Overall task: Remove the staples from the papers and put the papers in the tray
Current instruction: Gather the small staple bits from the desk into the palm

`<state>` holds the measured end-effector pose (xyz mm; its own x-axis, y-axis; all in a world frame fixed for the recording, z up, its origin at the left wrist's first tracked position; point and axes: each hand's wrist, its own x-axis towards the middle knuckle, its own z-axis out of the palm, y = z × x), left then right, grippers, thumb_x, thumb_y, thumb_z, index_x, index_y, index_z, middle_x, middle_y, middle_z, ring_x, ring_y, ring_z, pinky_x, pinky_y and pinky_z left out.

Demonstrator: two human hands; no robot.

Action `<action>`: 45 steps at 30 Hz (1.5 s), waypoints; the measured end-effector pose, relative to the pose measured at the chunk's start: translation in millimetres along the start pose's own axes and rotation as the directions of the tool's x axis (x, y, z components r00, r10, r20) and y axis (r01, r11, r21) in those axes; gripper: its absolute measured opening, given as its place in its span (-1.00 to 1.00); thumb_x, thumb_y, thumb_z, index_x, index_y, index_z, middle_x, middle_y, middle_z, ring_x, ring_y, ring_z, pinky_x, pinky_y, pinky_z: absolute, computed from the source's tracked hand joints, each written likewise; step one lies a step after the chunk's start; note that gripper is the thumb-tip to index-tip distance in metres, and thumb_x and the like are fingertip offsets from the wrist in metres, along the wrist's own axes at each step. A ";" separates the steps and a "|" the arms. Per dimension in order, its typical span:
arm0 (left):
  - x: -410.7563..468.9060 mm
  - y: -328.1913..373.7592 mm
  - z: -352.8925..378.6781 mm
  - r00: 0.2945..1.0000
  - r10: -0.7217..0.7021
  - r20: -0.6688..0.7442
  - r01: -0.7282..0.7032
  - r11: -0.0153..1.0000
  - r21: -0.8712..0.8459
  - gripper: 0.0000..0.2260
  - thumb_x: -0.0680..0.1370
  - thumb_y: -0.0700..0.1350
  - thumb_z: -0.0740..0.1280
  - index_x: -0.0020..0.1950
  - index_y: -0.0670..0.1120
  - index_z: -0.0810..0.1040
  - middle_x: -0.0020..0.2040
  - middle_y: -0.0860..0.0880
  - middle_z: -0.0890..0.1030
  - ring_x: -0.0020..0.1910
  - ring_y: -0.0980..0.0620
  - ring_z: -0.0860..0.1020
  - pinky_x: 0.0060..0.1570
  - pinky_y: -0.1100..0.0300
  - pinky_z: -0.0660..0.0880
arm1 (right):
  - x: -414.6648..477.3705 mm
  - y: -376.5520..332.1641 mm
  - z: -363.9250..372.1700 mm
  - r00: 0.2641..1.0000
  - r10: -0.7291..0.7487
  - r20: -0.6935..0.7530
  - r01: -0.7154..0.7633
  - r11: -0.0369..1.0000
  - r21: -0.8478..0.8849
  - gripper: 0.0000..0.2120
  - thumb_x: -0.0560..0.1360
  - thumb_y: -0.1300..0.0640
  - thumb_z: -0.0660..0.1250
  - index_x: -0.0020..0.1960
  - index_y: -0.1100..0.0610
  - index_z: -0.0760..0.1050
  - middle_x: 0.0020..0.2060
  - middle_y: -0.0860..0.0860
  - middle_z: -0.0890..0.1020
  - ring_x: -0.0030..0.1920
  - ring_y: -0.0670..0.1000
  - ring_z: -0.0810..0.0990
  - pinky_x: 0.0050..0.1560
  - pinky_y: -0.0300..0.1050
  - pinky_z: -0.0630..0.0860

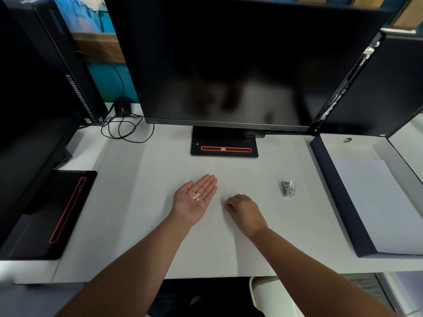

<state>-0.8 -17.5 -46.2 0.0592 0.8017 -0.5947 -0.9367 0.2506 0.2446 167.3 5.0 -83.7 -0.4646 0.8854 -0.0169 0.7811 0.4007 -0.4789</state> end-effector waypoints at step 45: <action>-3.1 -0.8 4.5 1.000 0.000 0.004 0.000 1.000 -0.022 -0.60 0.65 -0.12 0.03 0.17 -0.37 0.53 0.16 -0.29 0.61 0.12 -0.19 0.61 0.20 -0.02 0.48 | 20.5 -28.7 -44.6 0.990 0.083 -0.115 -0.045 0.954 0.297 -0.76 0.53 0.34 0.21 0.08 0.22 0.61 0.03 0.08 0.67 0.03 0.02 0.61 0.06 -0.38 0.39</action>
<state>1.3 -17.7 -41.1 0.0603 0.8040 -0.5915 -0.9442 0.2382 0.2276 154.0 22.1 -31.2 -0.3474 0.9367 0.0442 0.6418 0.2719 -0.7171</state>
